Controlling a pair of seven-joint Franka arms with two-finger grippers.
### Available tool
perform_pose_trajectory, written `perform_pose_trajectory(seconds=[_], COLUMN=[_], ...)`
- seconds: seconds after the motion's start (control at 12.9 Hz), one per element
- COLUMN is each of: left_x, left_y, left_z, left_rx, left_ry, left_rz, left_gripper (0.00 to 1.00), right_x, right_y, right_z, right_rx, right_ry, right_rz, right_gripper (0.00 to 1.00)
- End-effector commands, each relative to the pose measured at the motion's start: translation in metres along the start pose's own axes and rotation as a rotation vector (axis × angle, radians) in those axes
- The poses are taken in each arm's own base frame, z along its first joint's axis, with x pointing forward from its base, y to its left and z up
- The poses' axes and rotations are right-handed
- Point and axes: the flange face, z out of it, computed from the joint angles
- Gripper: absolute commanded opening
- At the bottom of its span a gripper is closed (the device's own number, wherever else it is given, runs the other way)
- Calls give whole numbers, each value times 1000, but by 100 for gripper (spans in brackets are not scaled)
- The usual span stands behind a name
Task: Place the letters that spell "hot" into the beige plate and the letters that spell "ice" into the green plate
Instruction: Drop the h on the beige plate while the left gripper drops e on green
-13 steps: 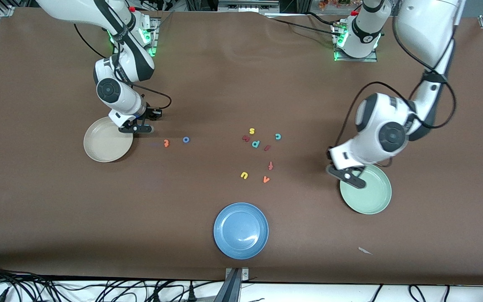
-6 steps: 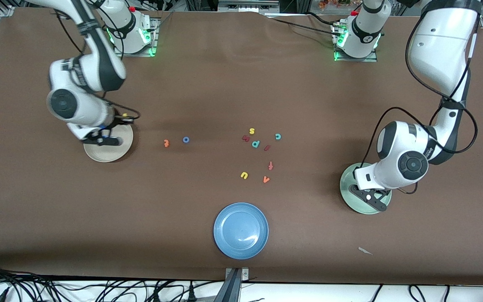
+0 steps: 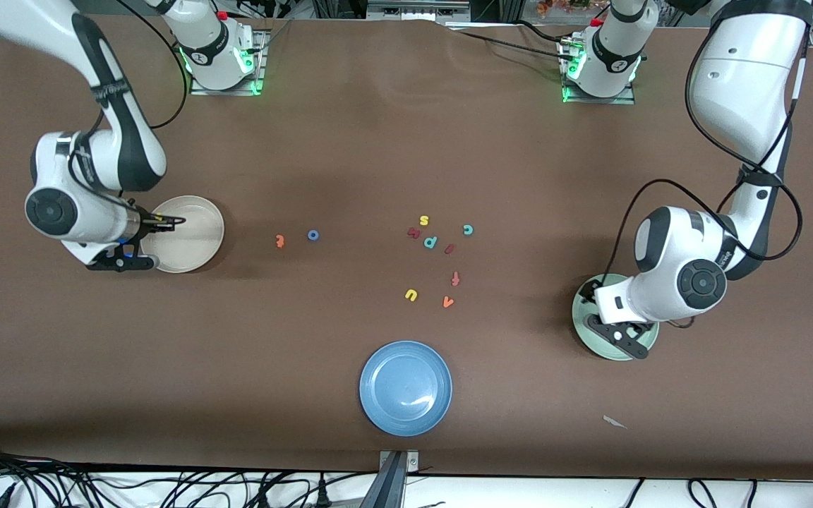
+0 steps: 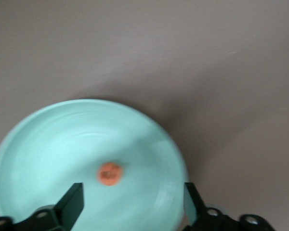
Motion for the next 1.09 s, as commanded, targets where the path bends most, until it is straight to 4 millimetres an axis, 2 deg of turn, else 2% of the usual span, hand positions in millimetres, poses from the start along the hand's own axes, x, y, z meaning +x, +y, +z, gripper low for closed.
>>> perform_pose_trajectory(seconds=[0.0,0.08,0.16,0.23,0.31,0.47,0.54,0.7,0.78,0.86,1.01], left_x=[6,9,10,10,9,17,24,35,36,36,39], left_y=[56,78,100,125,148,206,231,262,269,271,282], left_z=[-22,-18,-15,-16,-11,-5,1,23,28,35,49], left_rx=[-70,-85,-100,-102,-100,-89,-80,-68,-50,-25,-18], left_ry=[-16,-29,-41,-50,-70,-76,-56,-14,-7,-11,3], left_rz=[-40,-94,-124,-150,-184,-217,-222,-191,-167,-144,-125], left_gripper=[100,100,100,100,100,100,99,84,75,64,51], right_x=[19,20,19,20,18,14,11,10,9,8,11], right_y=[-2,-2,-1,-1,-1,-8,-22,-51,-71,-85,-110], right_z=[25,26,27,23,15,-12,-31,-59,-72,-76,-81], right_rx=[-4,-3,-5,-4,0,2,1,14,52,92,143], right_ry=[-27,-24,-26,-20,-14,21,29,31,41,44,87], right_rz=[-32,-34,-34,-33,-24,-4,2,23,38,56,64], right_gripper=[0,0,9,69,87,90,89,89,89,89,89])
